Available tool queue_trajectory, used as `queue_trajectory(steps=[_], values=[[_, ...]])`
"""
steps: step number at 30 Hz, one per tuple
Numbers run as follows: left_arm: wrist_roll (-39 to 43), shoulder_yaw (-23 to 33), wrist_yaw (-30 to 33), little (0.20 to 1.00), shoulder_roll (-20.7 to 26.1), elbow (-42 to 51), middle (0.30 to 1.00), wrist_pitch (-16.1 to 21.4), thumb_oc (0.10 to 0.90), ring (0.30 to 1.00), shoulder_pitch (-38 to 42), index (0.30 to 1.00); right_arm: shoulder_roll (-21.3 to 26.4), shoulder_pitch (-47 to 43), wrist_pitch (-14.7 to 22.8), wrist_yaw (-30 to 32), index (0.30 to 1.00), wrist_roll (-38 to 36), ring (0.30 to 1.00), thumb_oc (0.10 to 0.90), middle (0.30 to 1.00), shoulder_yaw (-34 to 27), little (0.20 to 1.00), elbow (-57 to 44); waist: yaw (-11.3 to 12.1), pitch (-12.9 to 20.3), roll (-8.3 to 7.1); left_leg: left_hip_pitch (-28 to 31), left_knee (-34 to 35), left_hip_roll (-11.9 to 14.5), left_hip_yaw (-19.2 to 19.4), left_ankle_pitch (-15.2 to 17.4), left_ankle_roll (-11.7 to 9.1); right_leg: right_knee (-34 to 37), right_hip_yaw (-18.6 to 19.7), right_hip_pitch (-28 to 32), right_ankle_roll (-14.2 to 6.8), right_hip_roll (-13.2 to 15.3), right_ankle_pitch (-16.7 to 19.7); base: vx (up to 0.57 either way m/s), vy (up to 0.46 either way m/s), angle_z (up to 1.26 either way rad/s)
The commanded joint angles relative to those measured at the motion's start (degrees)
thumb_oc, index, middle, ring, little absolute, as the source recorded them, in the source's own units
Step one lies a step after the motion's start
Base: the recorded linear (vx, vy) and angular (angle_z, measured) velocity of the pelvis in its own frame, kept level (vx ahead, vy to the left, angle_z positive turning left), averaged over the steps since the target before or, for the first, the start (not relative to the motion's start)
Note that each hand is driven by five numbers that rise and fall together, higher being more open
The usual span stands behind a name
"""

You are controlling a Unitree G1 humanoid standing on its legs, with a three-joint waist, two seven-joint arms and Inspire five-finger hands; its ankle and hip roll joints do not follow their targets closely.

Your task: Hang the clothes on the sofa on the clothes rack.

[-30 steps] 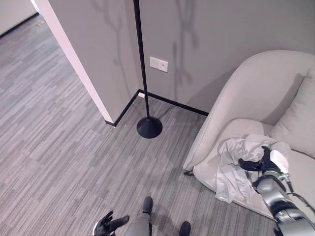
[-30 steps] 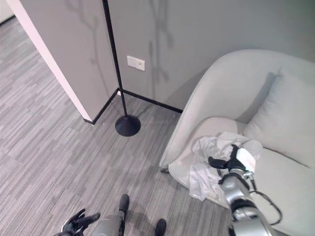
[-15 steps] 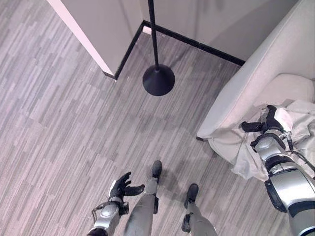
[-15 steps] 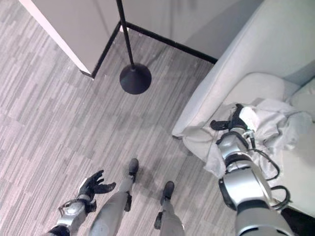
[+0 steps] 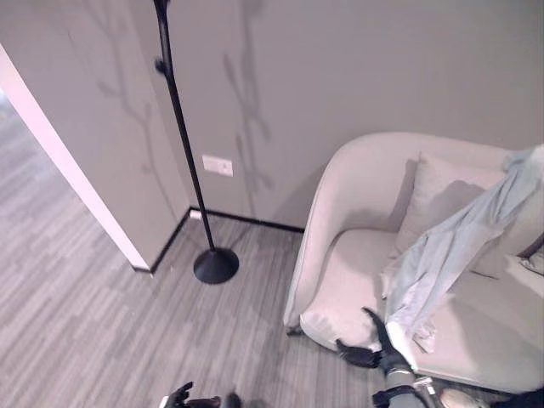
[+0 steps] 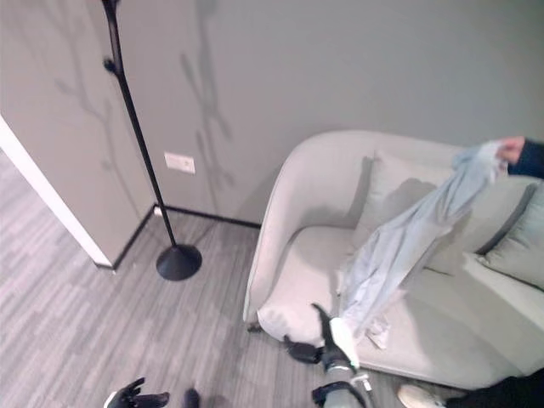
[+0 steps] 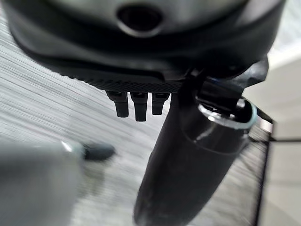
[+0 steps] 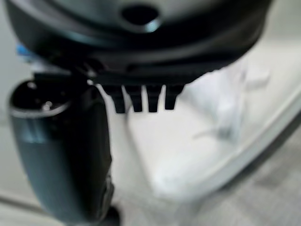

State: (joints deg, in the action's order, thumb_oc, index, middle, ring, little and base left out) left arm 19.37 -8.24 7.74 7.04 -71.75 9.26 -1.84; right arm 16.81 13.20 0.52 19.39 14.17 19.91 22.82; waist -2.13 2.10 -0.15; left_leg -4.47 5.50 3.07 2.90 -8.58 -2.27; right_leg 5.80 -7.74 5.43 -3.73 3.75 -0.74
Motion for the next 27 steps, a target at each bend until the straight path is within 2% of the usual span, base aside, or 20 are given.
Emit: queue_trajectory(steps=[1,5,13,18,19,20,21,22,23,24,25,26,27], values=[[-2.2,-1.0,0.3,0.9,0.9,-2.5,0.9,0.5,0.8,0.9,4.1,0.9,5.7,-13.4,5.0,0.9,0.9,-0.2,0.9,0.8,0.9,-5.4,0.9,-3.8,2.9,-4.4,-0.12,4.8,-0.5,4.3,-1.5,8.0,-2.3,-1.4,-1.1,-2.0,-1.3,0.9,-3.4,0.07,0.013,-0.07],[-2.9,-1.1,-0.2,0.9,0.8,-3.0,0.9,0.2,0.8,0.9,3.6,0.9,6.4,-12.8,5.1,0.8,0.9,0.0,0.9,0.8,0.9,-6.0,0.9,-5.0,2.7,-3.1,0.11,6.8,-0.5,4.2,-1.2,8.6,-2.2,-1.5,-0.7,-0.4,-1.3,1.1,-3.7,0.05,0.008,-0.03],[-3.8,-0.4,-0.6,0.9,0.5,-4.5,0.9,-0.1,0.8,0.9,2.7,0.9,5.8,-11.0,4.8,0.6,0.9,-1.6,0.9,0.8,0.9,-7.0,0.9,-3.8,2.5,-2.5,0.34,7.7,-0.5,4.1,-1.3,9.1,-2.0,-1.6,-0.5,0.4,-1.3,1.1,-3.7,0.01,0.006,-0.02],[-4.8,-0.3,-0.5,0.9,0.0,-5.1,0.9,-0.2,0.8,0.9,2.0,0.9,5.8,-9.9,3.2,2.2,0.9,1.1,0.9,0.8,0.9,-8.0,0.9,-2.4,2.4,-2.8,0.24,7.8,-0.5,3.6,-1.4,9.4,-1.7,-1.5,-0.8,0.5,-1.6,1.5,-3.4,0.01,0.043,0.01],[-5.1,-0.8,-0.1,0.9,-0.1,-5.2,0.9,-0.3,0.8,0.9,2.0,0.9,5.1,-10.3,2.5,3.7,0.9,-0.5,0.9,0.8,0.9,-9.3,0.9,-1.4,2.3,-3.1,0.19,7.7,-0.5,3.4,-1.3,9.6,-1.5,-1.9,-0.8,0.2,-1.7,1.6,-3.3,0.0,0.139,-0.01],[-5.8,-2.0,0.0,0.9,0.1,-5.4,0.9,-1.0,0.8,0.9,2.0,0.9,2.4,-10.9,2.9,5.4,0.9,-9.7,0.9,0.8,0.9,-12.6,0.9,-0.2,2.4,-3.8,-0.12,7.4,-0.5,3.2,-1.0,9.7,-1.1,-4.3,-1.0,-1.3,-2.1,2.0,-3.3,-0.04,0.141,-0.07],[-6.1,-2.5,-0.1,0.9,0.5,-5.3,0.9,-1.2,0.8,0.9,2.3,0.9,1.4,-11.2,3.4,5.1,0.9,-13.6,0.9,0.8,0.9,-13.5,0.9,0.1,2.4,-4.7,-0.38,7.1,-0.5,3.2,-0.8,9.7,-0.8,-7.2,-1.2,-3.2,-2.4,2.1,-3.5,-0.22,0.17,-0.1],[-5.8,-3.1,-0.3,0.9,1.1,-4.9,0.9,-2.0,0.8,0.9,3.1,0.9,0.4,-14.0,3.4,5.4,0.9,-18.8,0.9,0.8,0.9,-14.7,0.9,1.2,2.7,-7.3,-0.2,6.5,-0.5,3.6,0.1,9.7,0.0,-16.6,-2.7,-10.4,-4.4,2.6,-3.1,-0.34,0.197,-0.56],[-6.1,-3.6,-0.4,0.9,1.3,-4.8,0.9,-2.4,0.8,0.9,3.5,0.9,0.5,-16.9,3.4,5.4,0.9,-22.1,0.9,0.8,0.9,-16.4,0.9,2.5,2.7,-8.4,0.73,5.4,-0.5,3.6,1.2,9.7,0.7,-26.0,-5.0,-18.0,-8.0,4.4,-1.2,-0.31,0.077,-0.74],[-5.8,-2.4,-0.2,0.9,2.2,-5.2,0.9,-3.1,0.8,0.9,3.1,0.9,0.8,-19.9,4.1,6.8,0.9,-26.7,0.9,0.8,0.9,-18.4,0.9,5.0,3.7,-8.2,0.96,4.9,-0.5,3.8,2.0,10.1,0.1,-22.3,-7.2,-15.8,-7.8,9.3,-1.0,-0.13,-0.087,-0.85],[-4.6,-1.1,0.2,0.9,2.8,-4.8,0.9,-2.8,0.8,0.9,2.8,0.9,1.3,-20.3,4.1,6.7,0.9,-27.0,0.9,0.8,0.9,-18.9,0.9,5.3,4.8,-8.2,1.01,4.8,-0.5,4.6,2.6,10.1,-0.5,-19.5,-9.0,-13.8,-6.8,12.7,0.1,0.03,-0.395,-0.34],[-2.8,0.0,0.6,0.9,3.5,-4.2,0.9,-2.6,0.8,0.9,2.7,0.9,1.7,-20.8,3.8,7.3,0.9,-27.6,0.9,0.8,0.9,-20.0,0.9,5.3,5.6,-7.9,0.62,4.6,-0.5,5.8,2.6,10.2,-1.4,-16.4,-8.8,-12.4,-6.2,17.0,3.5,0.07,-0.426,-0.18],[-2.3,0.1,1.1,0.9,3.8,-4.0,0.9,-2.2,0.8,0.9,2.8,0.9,2.2,-21.0,3.9,7.8,0.9,-28.0,0.9,0.8,0.9,-20.6,0.9,5.4,5.7,-7.9,0.01,4.5,-0.5,6.4,2.5,10.1,-2.1,-14.3,-6.7,-11.4,-6.6,18.3,5.4,0.1,-0.46,-0.05]])
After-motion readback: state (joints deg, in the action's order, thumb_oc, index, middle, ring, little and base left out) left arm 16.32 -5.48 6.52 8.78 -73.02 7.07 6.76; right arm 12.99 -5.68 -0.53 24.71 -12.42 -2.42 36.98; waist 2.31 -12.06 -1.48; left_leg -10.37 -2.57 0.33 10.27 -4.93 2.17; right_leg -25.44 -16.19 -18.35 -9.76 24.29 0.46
